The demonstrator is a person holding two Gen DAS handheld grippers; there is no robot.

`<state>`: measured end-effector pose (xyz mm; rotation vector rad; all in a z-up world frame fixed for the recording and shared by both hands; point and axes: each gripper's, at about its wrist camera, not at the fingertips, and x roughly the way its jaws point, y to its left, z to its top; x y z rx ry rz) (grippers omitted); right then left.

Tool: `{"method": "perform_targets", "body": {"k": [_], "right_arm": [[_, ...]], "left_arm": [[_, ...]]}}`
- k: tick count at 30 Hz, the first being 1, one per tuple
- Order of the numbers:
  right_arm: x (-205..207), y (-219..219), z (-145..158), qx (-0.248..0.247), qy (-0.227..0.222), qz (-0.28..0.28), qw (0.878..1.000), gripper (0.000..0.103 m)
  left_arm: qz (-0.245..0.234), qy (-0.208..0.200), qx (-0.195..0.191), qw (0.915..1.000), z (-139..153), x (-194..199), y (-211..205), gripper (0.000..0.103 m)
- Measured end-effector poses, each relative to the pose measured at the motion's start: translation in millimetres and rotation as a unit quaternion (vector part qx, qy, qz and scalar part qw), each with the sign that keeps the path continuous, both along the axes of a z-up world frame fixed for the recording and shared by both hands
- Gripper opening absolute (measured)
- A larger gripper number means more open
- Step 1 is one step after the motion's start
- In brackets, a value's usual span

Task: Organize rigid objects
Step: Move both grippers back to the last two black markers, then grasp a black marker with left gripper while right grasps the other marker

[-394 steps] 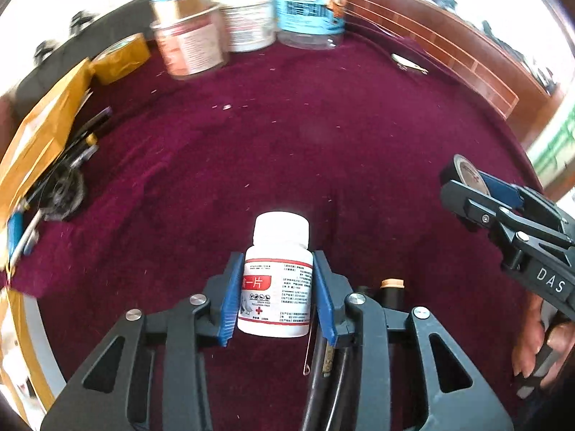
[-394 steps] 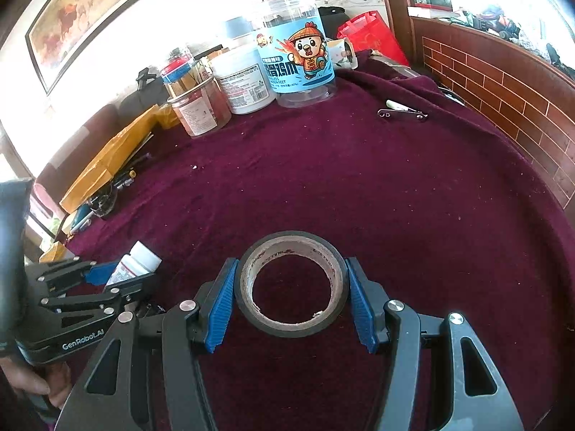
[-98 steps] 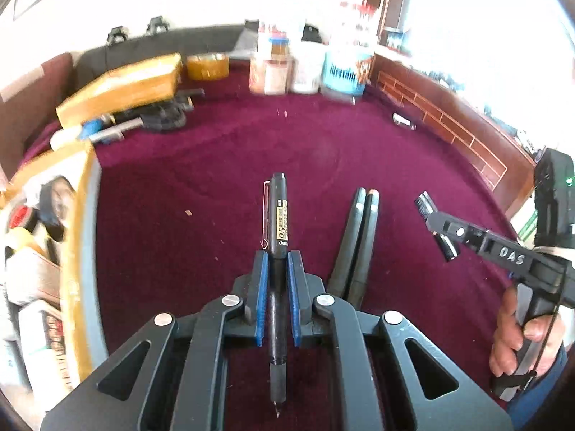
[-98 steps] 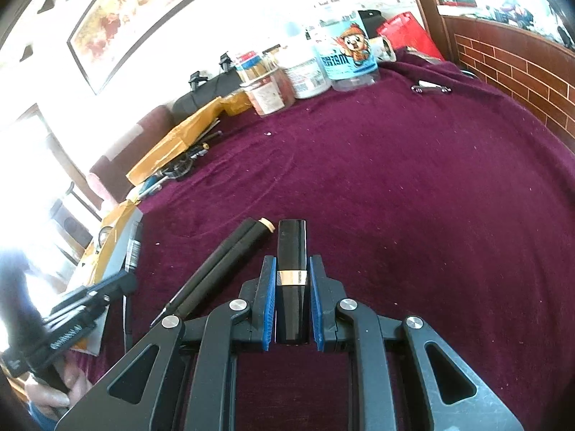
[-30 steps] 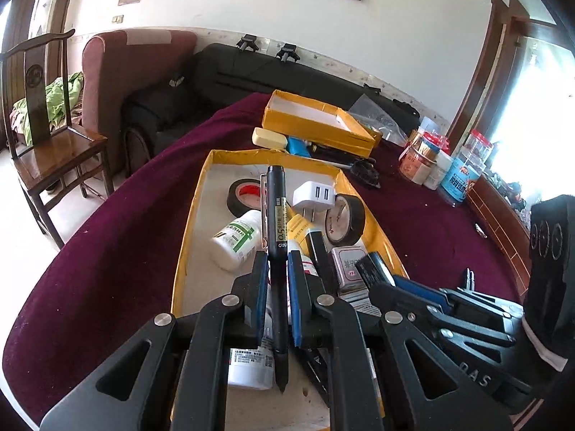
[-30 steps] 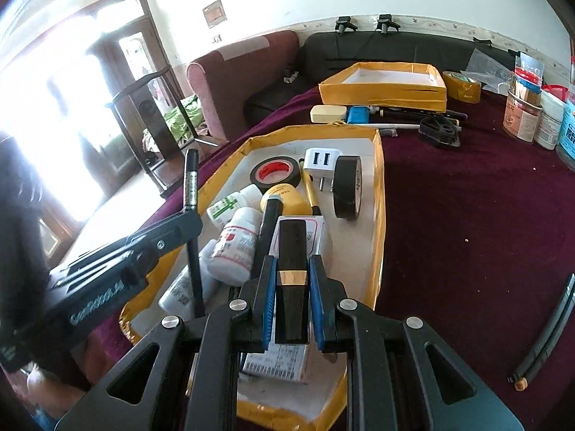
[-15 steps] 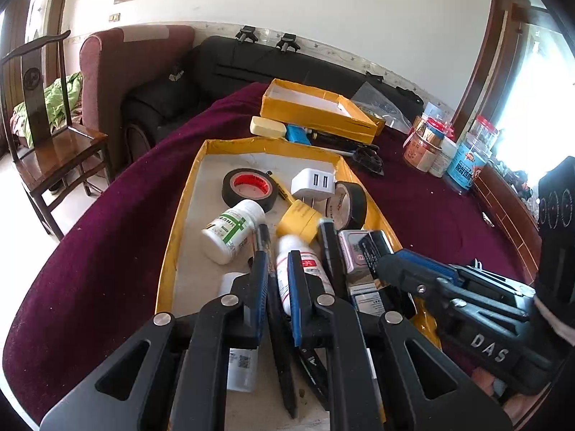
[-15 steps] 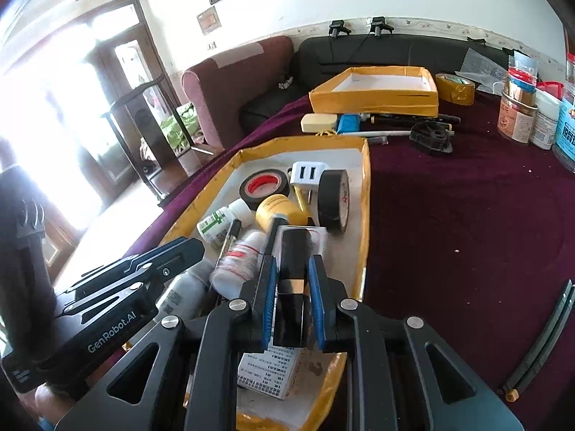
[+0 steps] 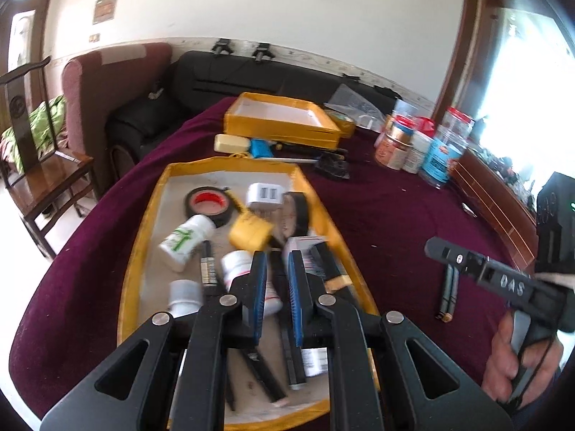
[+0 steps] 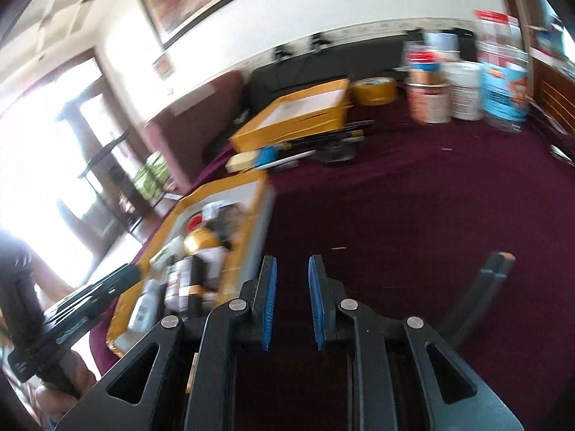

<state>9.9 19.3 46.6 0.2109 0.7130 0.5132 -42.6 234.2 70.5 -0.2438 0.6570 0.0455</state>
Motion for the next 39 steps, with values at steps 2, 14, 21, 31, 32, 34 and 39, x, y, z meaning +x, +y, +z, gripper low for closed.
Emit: {"method": "perform_targets", "body": {"k": [2, 14, 21, 31, 32, 34, 39], "right_arm": [[4, -31, -2, 0.008, 0.002, -0.029, 1.000, 0.016], [28, -163, -46, 0.039, 0.041, -0.183, 0.981, 0.016], [34, -178, -58, 0.084, 0.066, -0.170, 0.980, 0.016], [31, -178, -57, 0.109, 0.062, -0.149, 0.981, 0.016], [31, -177, -57, 0.109, 0.063, -0.147, 0.981, 0.016], [31, -175, -58, 0.104, 0.067, -0.143, 0.982, 0.016], [32, -172, -60, 0.095, 0.073, -0.137, 0.983, 0.016]], "left_arm": [[-0.016, -0.002, 0.007, 0.9998, 4, 0, -13, 0.010], [-0.224, 0.041, 0.043, 0.9728, 5, 28, -147, 0.020], [-0.302, 0.118, 0.064, 0.9437, -26, 80, -211, 0.020], [-0.288, 0.146, 0.108, 0.9403, -47, 116, -239, 0.020], [-0.284, 0.147, 0.111, 0.9411, -48, 121, -240, 0.020], [-0.281, 0.157, 0.111, 0.9402, -55, 127, -242, 0.020], [-0.253, 0.140, 0.121, 0.9498, -64, 124, -242, 0.022]]}}
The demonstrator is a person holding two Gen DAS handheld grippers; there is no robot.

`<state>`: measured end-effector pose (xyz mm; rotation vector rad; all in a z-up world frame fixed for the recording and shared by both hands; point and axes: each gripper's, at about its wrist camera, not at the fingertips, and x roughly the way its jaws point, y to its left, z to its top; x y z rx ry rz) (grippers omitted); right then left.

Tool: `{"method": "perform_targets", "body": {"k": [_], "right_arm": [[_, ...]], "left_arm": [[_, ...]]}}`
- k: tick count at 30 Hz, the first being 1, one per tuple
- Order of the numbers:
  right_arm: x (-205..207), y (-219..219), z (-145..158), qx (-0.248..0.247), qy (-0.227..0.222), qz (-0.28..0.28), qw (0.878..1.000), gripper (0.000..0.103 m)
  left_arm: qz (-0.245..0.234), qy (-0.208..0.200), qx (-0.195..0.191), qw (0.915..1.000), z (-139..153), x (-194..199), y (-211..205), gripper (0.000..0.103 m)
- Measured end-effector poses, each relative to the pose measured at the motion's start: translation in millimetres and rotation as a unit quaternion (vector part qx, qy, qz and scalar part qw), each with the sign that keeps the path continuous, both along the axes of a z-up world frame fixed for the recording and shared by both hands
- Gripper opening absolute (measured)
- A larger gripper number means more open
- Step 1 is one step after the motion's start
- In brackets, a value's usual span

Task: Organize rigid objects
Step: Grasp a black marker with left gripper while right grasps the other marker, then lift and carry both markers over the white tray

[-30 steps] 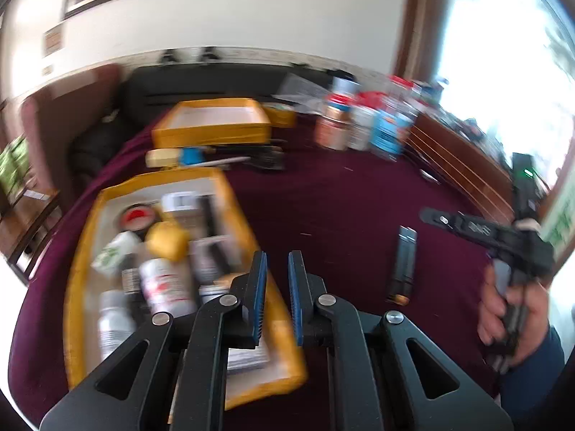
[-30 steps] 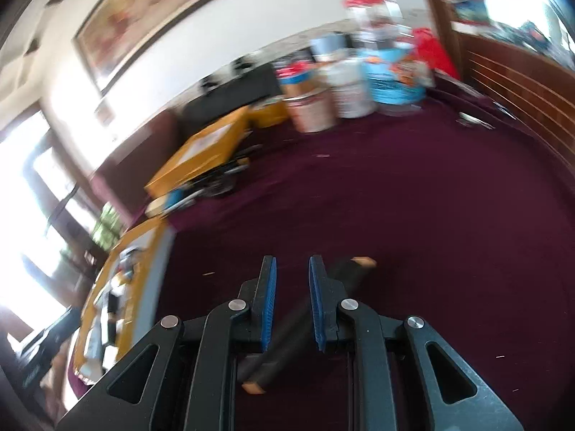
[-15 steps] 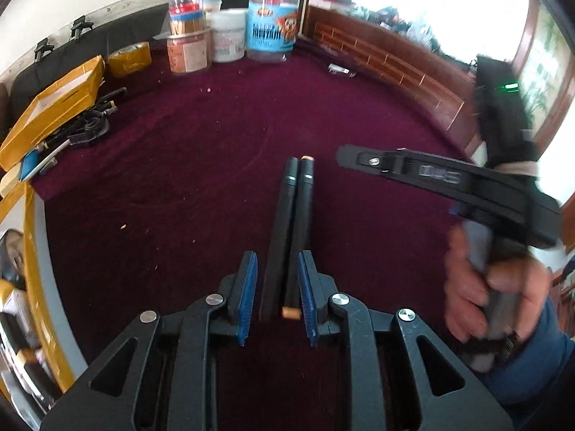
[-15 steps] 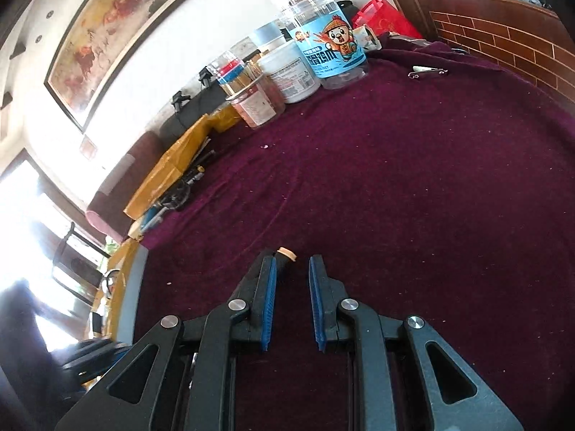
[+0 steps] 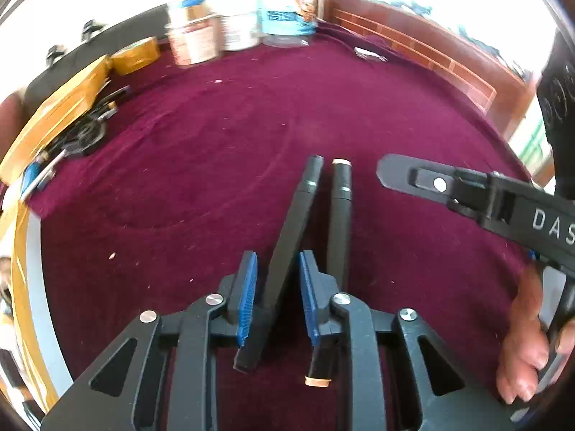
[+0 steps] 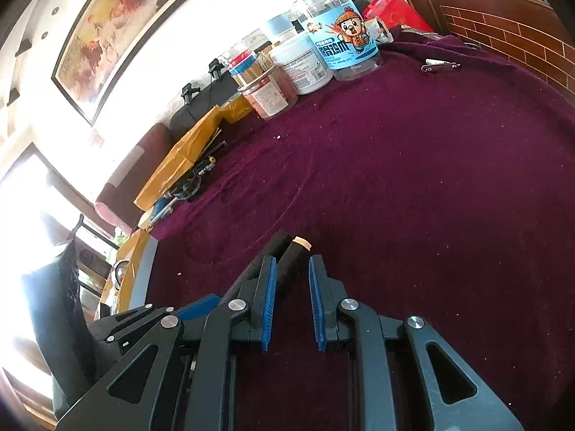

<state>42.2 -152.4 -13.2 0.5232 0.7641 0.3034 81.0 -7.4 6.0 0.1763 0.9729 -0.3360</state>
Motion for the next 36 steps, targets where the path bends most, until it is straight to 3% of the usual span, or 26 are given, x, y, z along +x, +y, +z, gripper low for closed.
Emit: {"method": "perform_targets", "body": {"k": [5, 8, 16, 20, 22, 24, 26, 31, 36], "right_arm": [[3, 12, -4, -0.014, 0.013, 0.026, 0.999, 0.017], [4, 25, -6, -0.034, 0.017, 0.045, 0.998, 0.022], [11, 63, -6, -0.106, 0.040, 0.072, 0.991, 0.024], [20, 99, 1, -0.226, 0.050, 0.081, 0.969, 0.027], [23, 115, 1, -0.293, 0.045, 0.090, 0.951, 0.026], [27, 117, 1, -0.317, 0.036, 0.103, 0.942, 0.012], [36, 112, 3, -0.322, 0.037, 0.095, 0.941, 0.012], [57, 78, -1, -0.219, 0.022, 0.062, 0.973, 0.012], [56, 67, 1, -0.190, 0.012, 0.057, 0.980, 0.012]], "left_arm": [[0.095, -0.009, -0.040, 0.9947, -3, -2, 48, 0.014], [0.129, -0.007, -0.068, 0.9893, -5, -2, 69, 0.014], [0.133, -0.020, -0.074, 0.9881, -5, -8, 67, 0.014], [0.132, -0.017, -0.084, 0.9875, -4, -6, 71, 0.014], [0.132, -0.015, -0.089, 0.9872, -4, -5, 73, 0.014], [0.131, -0.016, -0.089, 0.9873, -4, -4, 73, 0.014], [0.130, -0.019, -0.085, 0.9878, -4, -4, 71, 0.014], [0.129, -0.028, -0.074, 0.9885, -5, 1, 67, 0.014], [0.130, -0.032, -0.069, 0.9886, -5, 5, 65, 0.013]]}}
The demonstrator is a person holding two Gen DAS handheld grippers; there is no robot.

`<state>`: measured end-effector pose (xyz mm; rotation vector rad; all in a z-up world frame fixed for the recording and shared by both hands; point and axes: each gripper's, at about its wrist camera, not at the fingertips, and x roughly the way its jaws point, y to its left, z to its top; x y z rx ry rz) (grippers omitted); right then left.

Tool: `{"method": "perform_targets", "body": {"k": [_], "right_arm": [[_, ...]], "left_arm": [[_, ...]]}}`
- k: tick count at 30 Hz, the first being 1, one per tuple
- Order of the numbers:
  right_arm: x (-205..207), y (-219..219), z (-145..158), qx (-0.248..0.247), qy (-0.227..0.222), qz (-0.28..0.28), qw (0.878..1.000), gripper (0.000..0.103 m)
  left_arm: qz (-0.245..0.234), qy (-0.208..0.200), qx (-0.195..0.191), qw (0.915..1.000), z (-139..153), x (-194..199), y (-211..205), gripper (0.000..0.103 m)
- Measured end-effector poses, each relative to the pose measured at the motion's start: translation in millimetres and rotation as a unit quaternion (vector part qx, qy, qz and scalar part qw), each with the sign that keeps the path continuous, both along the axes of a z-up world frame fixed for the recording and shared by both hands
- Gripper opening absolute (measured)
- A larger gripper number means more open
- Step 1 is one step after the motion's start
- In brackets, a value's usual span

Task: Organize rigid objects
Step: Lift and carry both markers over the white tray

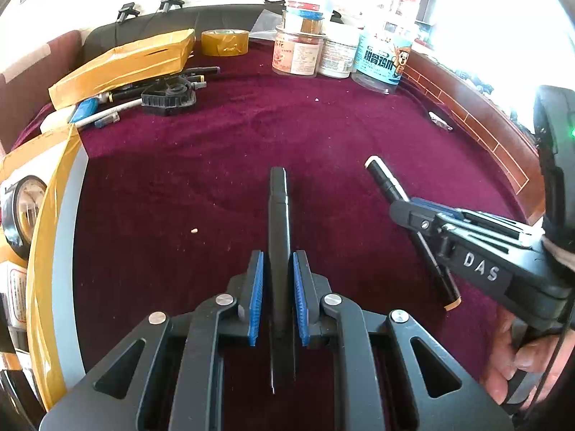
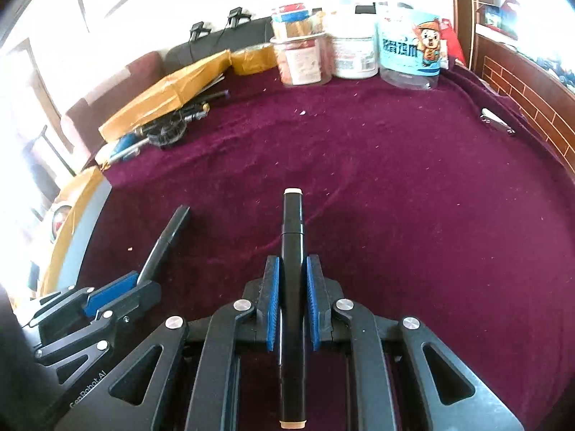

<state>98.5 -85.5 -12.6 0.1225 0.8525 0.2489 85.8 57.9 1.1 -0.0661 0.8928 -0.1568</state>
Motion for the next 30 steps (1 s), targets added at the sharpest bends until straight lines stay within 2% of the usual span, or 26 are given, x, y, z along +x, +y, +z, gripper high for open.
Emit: {"method": "perform_targets", "body": {"k": [4, 10, 21, 26, 30], "right_arm": [[-5, -6, 1, 0.021, 0.003, 0.000, 1.000, 0.012], [-12, -1, 10, 0.026, -0.021, 0.014, 0.999, 0.012], [-24, 14, 18, 0.022, -0.058, 0.043, 0.997, 0.012], [-32, 17, 27, 0.026, -0.091, 0.049, 0.994, 0.012], [-42, 27, 34, 0.010, -0.124, 0.064, 0.990, 0.012]], "left_arm": [[0.002, -0.003, -0.009, 1.0000, 0, -1, 2, 0.012], [0.005, -0.013, -0.021, 0.9997, 3, -5, 6, 0.012], [0.023, -0.083, -0.004, 0.9963, 24, -20, 10, 0.012], [0.037, -0.128, 0.002, 0.9911, 36, -29, 14, 0.012], [0.044, -0.147, 0.006, 0.9881, 41, -33, 16, 0.012]]}}
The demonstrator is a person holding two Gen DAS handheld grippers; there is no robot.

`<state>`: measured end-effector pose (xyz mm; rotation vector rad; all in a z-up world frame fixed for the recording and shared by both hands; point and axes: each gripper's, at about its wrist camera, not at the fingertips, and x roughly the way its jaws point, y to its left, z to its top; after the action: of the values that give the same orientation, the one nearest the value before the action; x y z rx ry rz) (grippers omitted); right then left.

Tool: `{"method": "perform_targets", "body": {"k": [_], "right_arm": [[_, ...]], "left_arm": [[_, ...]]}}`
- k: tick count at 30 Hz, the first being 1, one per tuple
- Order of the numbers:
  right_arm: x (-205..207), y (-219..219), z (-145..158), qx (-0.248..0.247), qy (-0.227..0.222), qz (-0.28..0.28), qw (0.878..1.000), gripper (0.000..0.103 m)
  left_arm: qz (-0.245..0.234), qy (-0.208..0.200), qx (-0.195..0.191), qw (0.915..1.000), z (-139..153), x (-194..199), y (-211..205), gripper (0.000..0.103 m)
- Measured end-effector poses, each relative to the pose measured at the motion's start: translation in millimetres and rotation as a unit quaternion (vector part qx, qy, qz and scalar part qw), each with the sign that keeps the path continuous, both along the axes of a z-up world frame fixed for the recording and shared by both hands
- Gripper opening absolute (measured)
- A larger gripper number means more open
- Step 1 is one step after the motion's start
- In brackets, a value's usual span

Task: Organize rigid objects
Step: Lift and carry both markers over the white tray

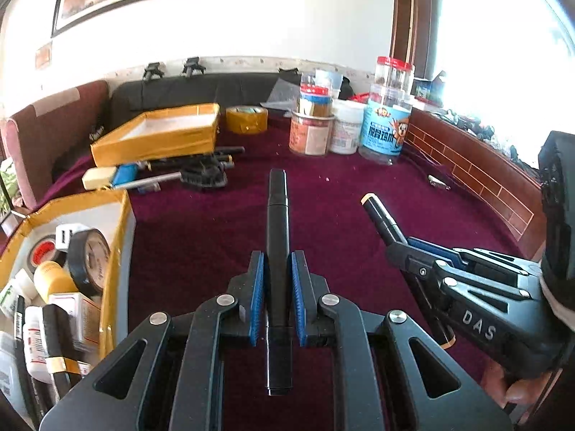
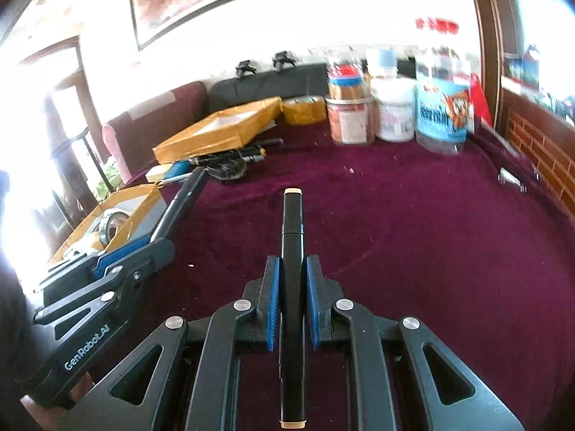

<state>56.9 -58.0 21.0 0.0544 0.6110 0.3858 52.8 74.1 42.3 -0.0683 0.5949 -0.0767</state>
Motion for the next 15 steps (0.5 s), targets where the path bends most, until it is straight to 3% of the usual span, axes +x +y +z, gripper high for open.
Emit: {"method": "perform_targets", "body": {"k": [5, 15], "right_arm": [[-7.5, 11.9, 2.7, -0.017, -0.026, 0.014, 0.999, 0.012], [-9.2, 10.9, 1.9, -0.005, -0.027, 0.027, 0.999, 0.012]], "left_arm": [[0.000, -0.007, 0.003, 1.0000, 1.6, -1.1, 0.7, 0.012], [0.012, -0.028, 0.019, 0.9993, 6.4, -5.8, -1.1, 0.012]]}}
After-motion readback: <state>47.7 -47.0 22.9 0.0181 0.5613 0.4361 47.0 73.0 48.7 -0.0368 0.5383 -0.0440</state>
